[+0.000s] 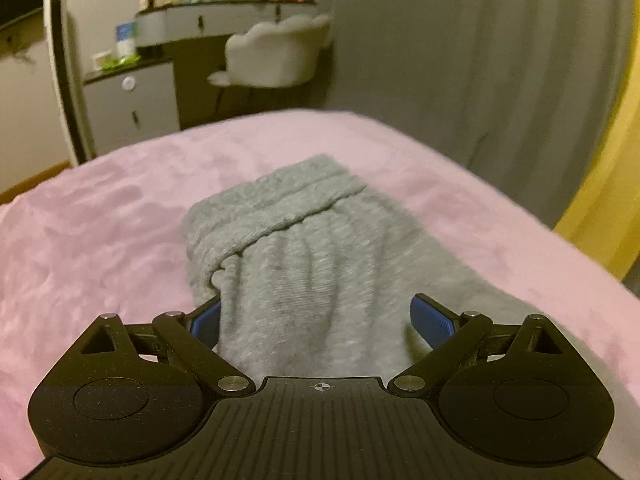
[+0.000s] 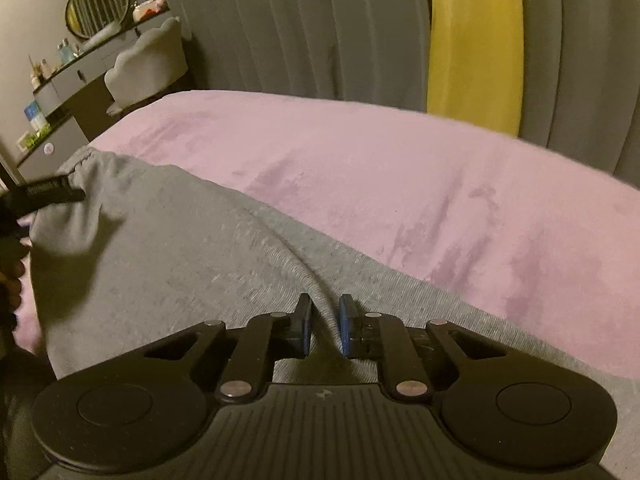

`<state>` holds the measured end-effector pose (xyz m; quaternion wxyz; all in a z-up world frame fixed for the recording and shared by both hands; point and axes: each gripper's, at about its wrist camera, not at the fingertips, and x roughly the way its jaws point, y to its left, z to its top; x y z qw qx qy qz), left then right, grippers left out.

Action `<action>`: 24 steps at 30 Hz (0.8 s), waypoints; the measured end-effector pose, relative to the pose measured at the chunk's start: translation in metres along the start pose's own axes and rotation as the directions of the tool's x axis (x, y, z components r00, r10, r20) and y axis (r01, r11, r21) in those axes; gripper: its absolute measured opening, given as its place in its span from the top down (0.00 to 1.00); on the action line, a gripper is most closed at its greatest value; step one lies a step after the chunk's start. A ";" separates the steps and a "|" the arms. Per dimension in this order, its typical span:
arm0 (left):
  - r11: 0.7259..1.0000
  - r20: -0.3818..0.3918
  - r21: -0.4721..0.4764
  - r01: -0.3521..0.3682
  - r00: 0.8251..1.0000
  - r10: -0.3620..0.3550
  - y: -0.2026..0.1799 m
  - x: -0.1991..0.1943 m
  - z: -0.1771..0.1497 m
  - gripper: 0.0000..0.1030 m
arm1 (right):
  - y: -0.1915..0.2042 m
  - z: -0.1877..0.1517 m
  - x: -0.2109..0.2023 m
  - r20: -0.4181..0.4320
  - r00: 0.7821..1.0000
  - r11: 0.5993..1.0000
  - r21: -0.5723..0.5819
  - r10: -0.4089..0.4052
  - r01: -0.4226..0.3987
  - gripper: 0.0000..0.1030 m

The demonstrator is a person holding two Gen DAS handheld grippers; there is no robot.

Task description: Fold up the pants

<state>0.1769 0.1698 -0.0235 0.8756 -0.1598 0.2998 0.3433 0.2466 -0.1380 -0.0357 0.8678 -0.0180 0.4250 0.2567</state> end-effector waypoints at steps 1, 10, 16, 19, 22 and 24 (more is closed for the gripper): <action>0.999 0.006 0.000 0.041 0.999 -0.041 0.001 -0.008 0.000 0.05 | 0.003 -0.004 -0.003 0.018 1.000 1.000 -0.007 -0.009 0.009 0.90; 0.857 -0.133 0.076 0.509 0.857 -0.497 -0.042 -0.050 -0.016 0.11 | 0.024 -0.044 -0.021 0.080 0.997 1.000 0.023 -0.004 0.002 0.92; 0.812 -0.344 0.095 0.576 0.784 -0.516 -0.086 -0.025 -0.034 0.35 | 0.024 -0.053 -0.027 0.095 0.995 0.999 0.049 0.013 -0.018 0.91; 0.797 -0.446 -0.006 0.604 0.712 -0.543 -0.093 -0.004 -0.039 0.39 | 0.027 -0.059 -0.025 0.098 0.995 0.999 0.048 0.010 -0.015 0.91; 0.799 -0.433 0.048 0.599 0.733 -0.524 -0.101 0.000 -0.042 0.44 | 0.026 -0.060 -0.023 0.100 0.995 0.997 0.072 0.013 -0.020 0.91; 0.800 -0.403 0.095 0.593 0.758 -0.513 -0.103 -0.002 -0.046 0.54 | 0.024 -0.058 -0.023 0.095 0.995 0.997 0.076 0.023 -0.031 0.90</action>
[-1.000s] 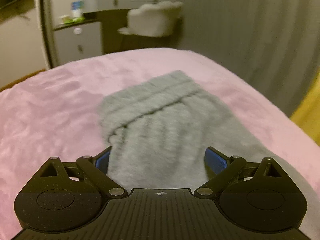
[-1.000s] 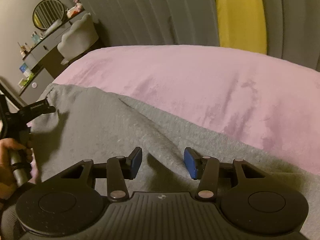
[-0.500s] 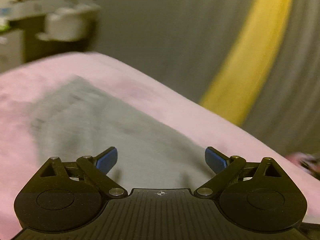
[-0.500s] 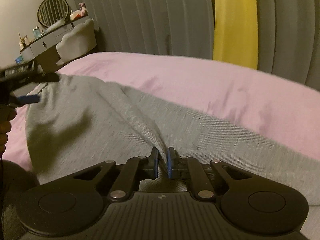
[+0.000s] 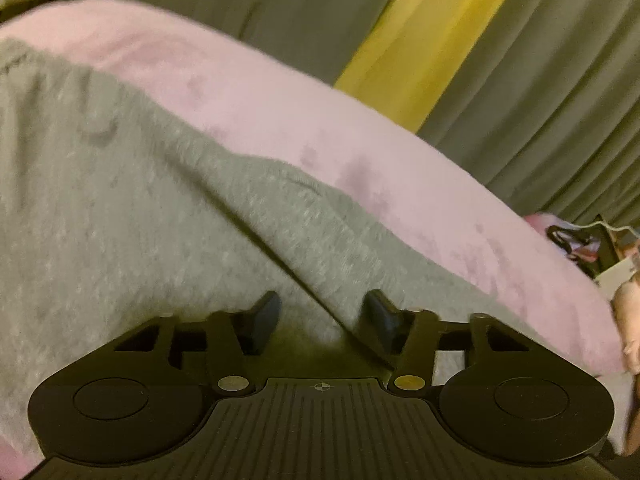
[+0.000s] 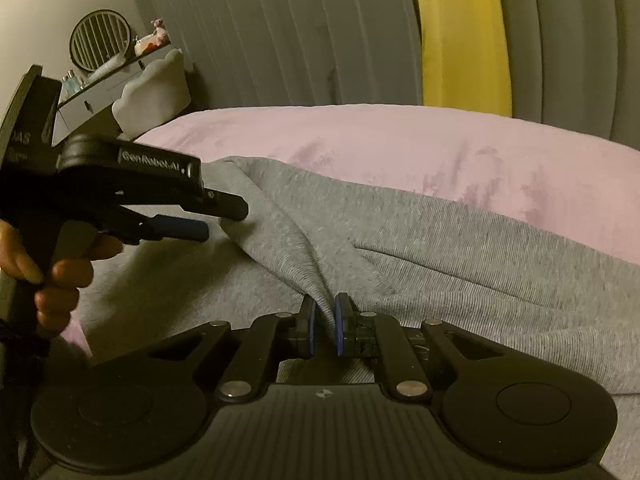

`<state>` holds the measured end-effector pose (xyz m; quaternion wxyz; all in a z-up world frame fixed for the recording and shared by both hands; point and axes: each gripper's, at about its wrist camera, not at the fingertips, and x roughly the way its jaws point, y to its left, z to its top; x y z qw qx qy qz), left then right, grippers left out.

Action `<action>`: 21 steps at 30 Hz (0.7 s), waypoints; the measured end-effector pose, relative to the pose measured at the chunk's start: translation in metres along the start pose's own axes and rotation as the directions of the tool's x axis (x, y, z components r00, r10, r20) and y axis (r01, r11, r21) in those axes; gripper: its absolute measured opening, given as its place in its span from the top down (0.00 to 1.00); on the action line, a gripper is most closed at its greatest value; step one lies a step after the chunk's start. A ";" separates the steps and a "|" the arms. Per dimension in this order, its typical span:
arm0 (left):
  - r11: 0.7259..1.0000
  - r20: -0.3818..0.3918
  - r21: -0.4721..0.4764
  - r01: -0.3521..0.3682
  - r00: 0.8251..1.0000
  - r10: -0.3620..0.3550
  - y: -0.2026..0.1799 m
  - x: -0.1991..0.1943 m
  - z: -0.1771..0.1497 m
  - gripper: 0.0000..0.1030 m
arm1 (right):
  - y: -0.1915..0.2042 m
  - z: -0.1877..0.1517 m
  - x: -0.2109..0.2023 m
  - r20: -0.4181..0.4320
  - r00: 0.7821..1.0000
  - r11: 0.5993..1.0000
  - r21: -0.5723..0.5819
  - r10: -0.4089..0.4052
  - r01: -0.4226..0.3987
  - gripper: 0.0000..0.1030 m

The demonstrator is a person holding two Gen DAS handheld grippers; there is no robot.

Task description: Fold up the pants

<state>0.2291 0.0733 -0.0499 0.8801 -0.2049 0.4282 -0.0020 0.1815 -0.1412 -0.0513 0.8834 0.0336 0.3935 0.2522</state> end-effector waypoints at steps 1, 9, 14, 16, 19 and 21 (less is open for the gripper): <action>1.000 0.000 0.014 -0.010 1.000 0.010 0.000 0.000 -0.004 0.59 | -0.001 0.002 0.000 -0.009 1.000 1.000 -0.002 0.008 -0.008 0.88; 0.999 0.003 0.052 -0.005 1.000 0.005 0.001 -0.003 -0.014 0.64 | -0.045 0.049 -0.010 0.069 0.984 0.936 0.304 0.162 -0.176 0.81; 0.999 -0.003 0.034 0.013 1.000 -0.013 0.004 -0.003 -0.014 0.67 | -0.082 0.065 0.025 -0.005 0.967 0.777 0.596 0.256 -0.203 0.67; 1.000 -0.008 0.018 0.023 1.000 -0.023 0.006 -0.003 -0.015 0.68 | -0.091 0.061 0.047 -0.079 0.935 0.694 0.693 0.346 -0.198 0.67; 0.999 -0.013 -0.002 0.033 0.999 -0.033 0.010 -0.004 -0.016 0.68 | -0.090 0.053 0.070 -0.095 0.912 0.626 0.755 0.399 -0.195 0.67; 1.000 -0.010 0.005 0.028 1.000 -0.028 0.008 -0.005 -0.016 0.68 | -0.088 0.056 0.079 -0.081 0.915 0.616 0.762 0.395 -0.198 0.67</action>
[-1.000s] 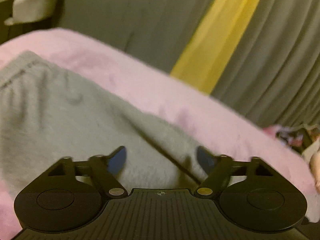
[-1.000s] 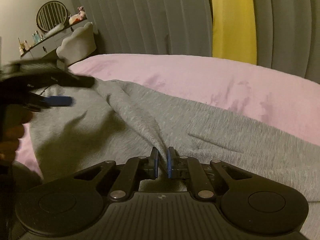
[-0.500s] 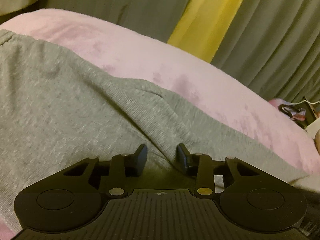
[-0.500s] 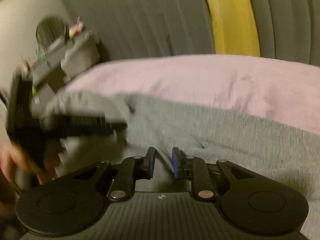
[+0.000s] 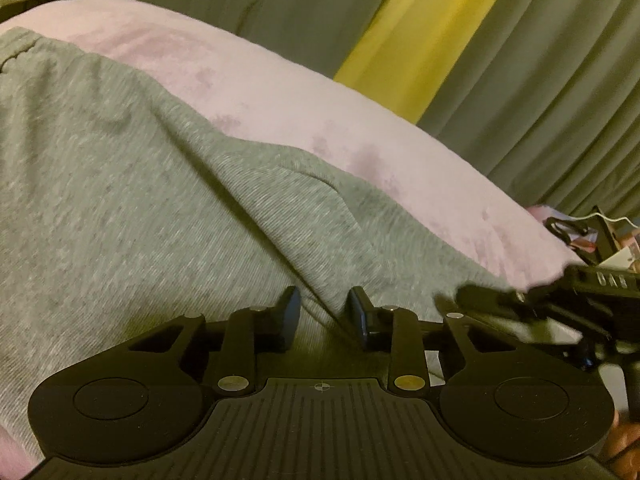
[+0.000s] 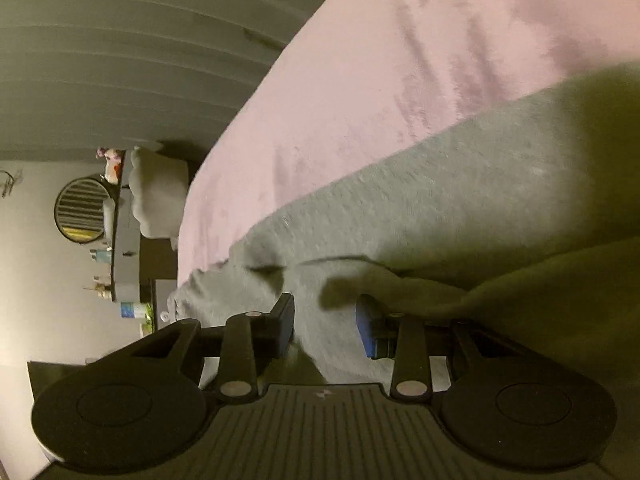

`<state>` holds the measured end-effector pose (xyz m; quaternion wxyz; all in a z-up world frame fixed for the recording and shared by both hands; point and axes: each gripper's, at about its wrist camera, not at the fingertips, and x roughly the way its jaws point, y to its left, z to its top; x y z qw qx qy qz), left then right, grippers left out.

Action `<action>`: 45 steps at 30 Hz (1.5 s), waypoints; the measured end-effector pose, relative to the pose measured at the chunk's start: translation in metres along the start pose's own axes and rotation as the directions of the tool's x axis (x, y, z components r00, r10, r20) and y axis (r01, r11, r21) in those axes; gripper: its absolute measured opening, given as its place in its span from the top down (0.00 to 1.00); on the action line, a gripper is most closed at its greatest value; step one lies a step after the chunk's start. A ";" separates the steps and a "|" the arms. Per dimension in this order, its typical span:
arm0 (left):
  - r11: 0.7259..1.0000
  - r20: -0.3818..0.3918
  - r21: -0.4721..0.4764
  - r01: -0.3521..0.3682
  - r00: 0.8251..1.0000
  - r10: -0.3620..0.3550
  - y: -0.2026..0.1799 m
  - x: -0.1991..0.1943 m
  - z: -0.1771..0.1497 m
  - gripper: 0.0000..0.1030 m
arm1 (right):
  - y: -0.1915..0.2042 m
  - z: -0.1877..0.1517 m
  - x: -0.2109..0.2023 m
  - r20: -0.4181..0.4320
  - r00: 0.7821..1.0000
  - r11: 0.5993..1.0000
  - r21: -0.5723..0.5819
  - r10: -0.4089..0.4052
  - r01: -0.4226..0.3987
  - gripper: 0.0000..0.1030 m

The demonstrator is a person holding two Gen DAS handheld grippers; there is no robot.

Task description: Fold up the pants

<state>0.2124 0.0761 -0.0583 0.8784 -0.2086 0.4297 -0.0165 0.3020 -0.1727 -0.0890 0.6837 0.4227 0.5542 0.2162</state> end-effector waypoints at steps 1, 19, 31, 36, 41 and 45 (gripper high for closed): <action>1.000 0.002 0.008 -0.004 1.000 0.004 -0.001 0.000 -0.001 0.68 | 0.002 0.001 0.003 0.008 1.000 1.000 0.009 -0.003 0.003 0.67; 1.000 0.002 0.025 -0.017 1.000 0.017 -0.003 -0.004 -0.003 0.68 | 0.006 0.002 -0.021 0.129 0.973 0.978 -0.050 -0.193 0.201 0.62; 1.000 -0.002 0.005 -0.021 1.000 0.021 0.000 -0.008 -0.003 0.68 | 0.004 0.009 -0.008 0.097 0.980 0.983 -0.041 -0.173 0.178 0.51; 0.997 -0.010 -0.040 -0.073 0.997 0.073 0.012 -0.011 -0.004 0.89 | 0.012 0.009 0.016 0.032 0.990 0.989 -0.054 -0.137 0.138 0.50; 0.996 -0.017 -0.063 -0.070 0.997 0.069 0.017 -0.011 -0.003 0.92 | 0.026 0.012 0.028 -0.029 0.993 0.990 -0.082 -0.114 0.111 0.33; 0.993 -0.001 -0.077 -0.088 0.996 0.088 0.020 -0.019 -0.004 0.90 | 0.025 0.015 0.043 -0.126 0.991 0.999 -0.013 -0.034 0.032 0.29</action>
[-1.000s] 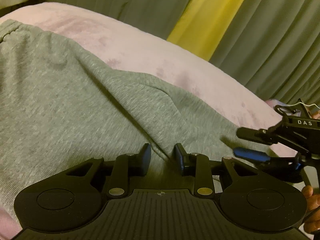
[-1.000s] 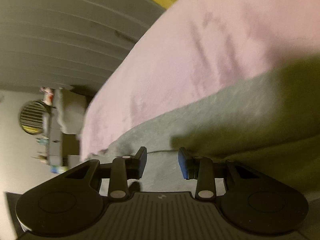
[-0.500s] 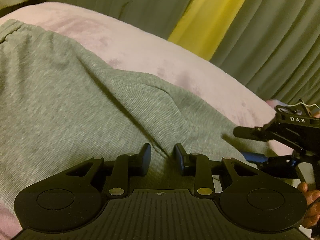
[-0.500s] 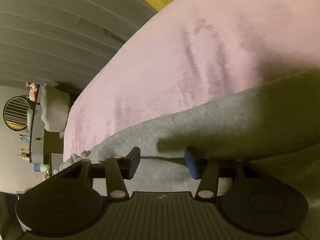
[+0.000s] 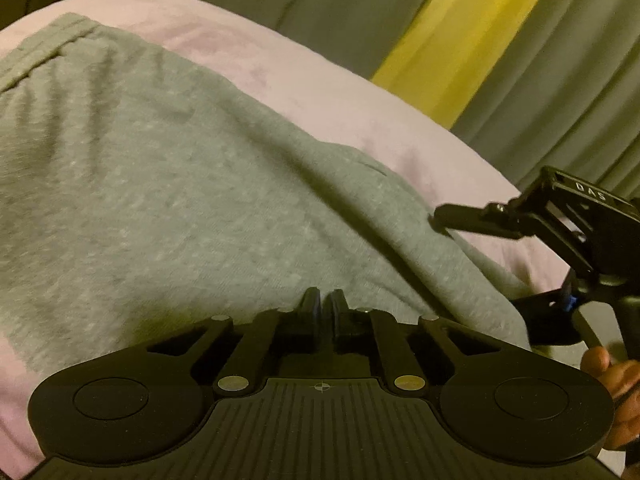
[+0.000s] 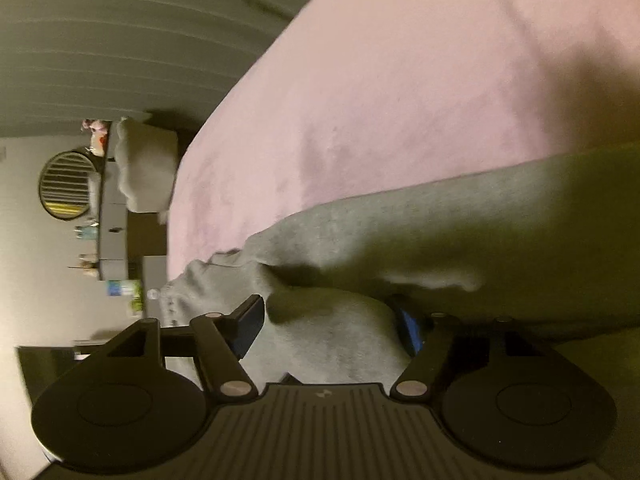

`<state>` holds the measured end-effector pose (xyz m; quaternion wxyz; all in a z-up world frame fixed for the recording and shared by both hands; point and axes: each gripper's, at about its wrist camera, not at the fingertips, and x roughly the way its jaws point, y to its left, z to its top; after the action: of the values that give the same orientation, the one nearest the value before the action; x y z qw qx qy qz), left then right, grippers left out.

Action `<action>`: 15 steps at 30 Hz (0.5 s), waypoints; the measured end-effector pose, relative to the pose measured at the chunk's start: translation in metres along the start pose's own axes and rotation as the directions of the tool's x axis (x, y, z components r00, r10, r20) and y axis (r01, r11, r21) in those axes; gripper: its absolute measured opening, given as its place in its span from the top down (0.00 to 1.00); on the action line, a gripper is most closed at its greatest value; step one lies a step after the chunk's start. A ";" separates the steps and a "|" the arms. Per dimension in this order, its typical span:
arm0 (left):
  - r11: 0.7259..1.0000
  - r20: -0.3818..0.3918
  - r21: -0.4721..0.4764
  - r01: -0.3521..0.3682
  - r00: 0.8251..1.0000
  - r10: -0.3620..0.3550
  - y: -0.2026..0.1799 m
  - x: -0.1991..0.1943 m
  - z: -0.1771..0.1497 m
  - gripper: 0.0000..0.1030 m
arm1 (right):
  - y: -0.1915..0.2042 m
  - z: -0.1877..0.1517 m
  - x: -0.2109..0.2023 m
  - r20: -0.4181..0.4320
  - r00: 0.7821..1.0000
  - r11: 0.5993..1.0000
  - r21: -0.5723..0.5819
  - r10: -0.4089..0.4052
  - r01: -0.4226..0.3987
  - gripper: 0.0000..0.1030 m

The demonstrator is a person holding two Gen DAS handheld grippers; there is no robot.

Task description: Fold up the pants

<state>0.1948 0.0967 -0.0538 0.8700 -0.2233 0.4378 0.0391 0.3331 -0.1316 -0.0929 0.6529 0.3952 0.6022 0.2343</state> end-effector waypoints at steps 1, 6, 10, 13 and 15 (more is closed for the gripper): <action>1.000 0.015 -0.005 -0.013 1.000 0.013 0.002 -0.004 0.000 0.87 | 0.000 0.002 0.003 -0.017 1.000 1.000 0.024 0.018 -0.018 0.23; 0.994 0.136 -0.046 -0.100 0.985 0.105 0.012 -0.022 0.000 0.38 | 0.018 0.010 0.035 -0.139 0.980 0.987 0.083 0.145 -0.134 0.15; 0.986 0.118 -0.097 -0.134 0.982 0.145 0.022 -0.014 0.001 0.39 | 0.030 0.024 0.038 -0.045 0.973 0.971 0.090 0.225 -0.220 0.16; 0.982 0.145 -0.113 -0.150 0.976 0.166 0.025 -0.014 0.003 0.38 | 0.028 0.045 -0.005 0.207 0.931 0.948 0.042 0.300 -0.314 0.18; 0.978 0.143 -0.122 -0.169 0.972 0.186 0.028 -0.012 0.006 0.38 | 0.024 0.049 -0.040 0.360 0.874 0.936 0.007 0.326 -0.352 0.17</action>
<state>0.1845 0.1254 -0.0517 0.8808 -0.2266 0.3847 0.1578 0.3779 -0.1602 -0.0511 0.6846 0.5533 0.4044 0.2482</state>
